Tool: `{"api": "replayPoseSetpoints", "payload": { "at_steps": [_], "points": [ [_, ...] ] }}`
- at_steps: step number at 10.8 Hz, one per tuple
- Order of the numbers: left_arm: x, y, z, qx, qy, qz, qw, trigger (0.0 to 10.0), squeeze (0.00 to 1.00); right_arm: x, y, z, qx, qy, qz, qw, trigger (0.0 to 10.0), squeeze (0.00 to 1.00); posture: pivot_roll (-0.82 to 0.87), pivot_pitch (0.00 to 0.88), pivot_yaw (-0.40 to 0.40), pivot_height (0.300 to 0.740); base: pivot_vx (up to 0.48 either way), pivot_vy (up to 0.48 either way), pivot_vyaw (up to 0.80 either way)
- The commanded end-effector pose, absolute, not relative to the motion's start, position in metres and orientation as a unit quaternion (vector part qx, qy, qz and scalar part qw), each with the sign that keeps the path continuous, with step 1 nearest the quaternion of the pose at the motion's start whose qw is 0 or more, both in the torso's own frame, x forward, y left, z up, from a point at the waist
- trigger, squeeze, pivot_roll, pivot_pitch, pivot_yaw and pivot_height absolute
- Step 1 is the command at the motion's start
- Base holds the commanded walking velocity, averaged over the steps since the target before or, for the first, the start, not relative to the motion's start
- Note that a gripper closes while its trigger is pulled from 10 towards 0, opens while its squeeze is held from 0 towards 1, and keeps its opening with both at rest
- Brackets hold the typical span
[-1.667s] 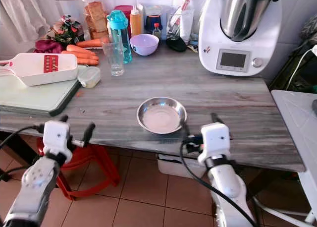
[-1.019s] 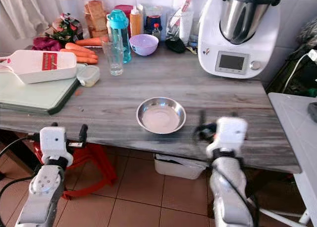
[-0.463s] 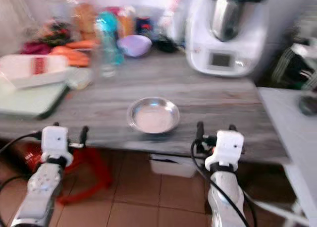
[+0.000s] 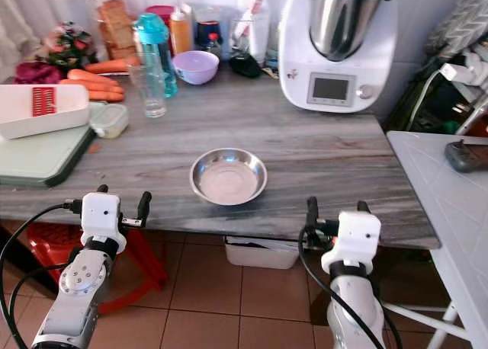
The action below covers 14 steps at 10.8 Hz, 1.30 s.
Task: Setting the table
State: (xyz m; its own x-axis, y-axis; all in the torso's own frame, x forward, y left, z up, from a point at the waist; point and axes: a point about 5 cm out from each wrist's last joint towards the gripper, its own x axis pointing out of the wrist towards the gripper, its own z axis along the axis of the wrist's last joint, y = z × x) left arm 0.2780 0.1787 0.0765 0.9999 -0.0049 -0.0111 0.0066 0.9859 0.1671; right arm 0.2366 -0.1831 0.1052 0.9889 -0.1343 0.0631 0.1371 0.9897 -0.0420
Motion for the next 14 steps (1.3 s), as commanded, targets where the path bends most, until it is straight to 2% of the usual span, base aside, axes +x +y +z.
{"api": "replayPoseSetpoints", "payload": {
  "at_steps": [1, 8, 14],
  "points": [
    [0.281, 0.181, 0.078, 0.090, 0.006, 0.004, 0.996, 10.0, 0.00, 0.240, -0.183, 0.110, -0.019, -0.038, -0.068, 0.997, 10.0, 0.00, -0.01, 0.000, -0.003, 0.740, 0.000, 0.000, 0.00],
    [0.275, 0.187, 0.076, 0.097, 0.010, 0.022, 0.995, 10.0, 0.00, 0.224, -0.185, 0.107, -0.021, -0.034, -0.060, 0.997, 10.0, 0.00, -0.01, 0.005, -0.010, 0.740, 0.000, 0.000, 0.00],
    [0.278, 0.184, 0.078, 0.100, 0.008, 0.026, 0.995, 10.0, 0.00, 0.237, -0.179, 0.112, -0.014, -0.046, -0.054, 0.997, 10.0, 0.00, 0.00, 0.006, -0.011, 0.740, -0.294, 0.000, 0.00]
  ]
}}
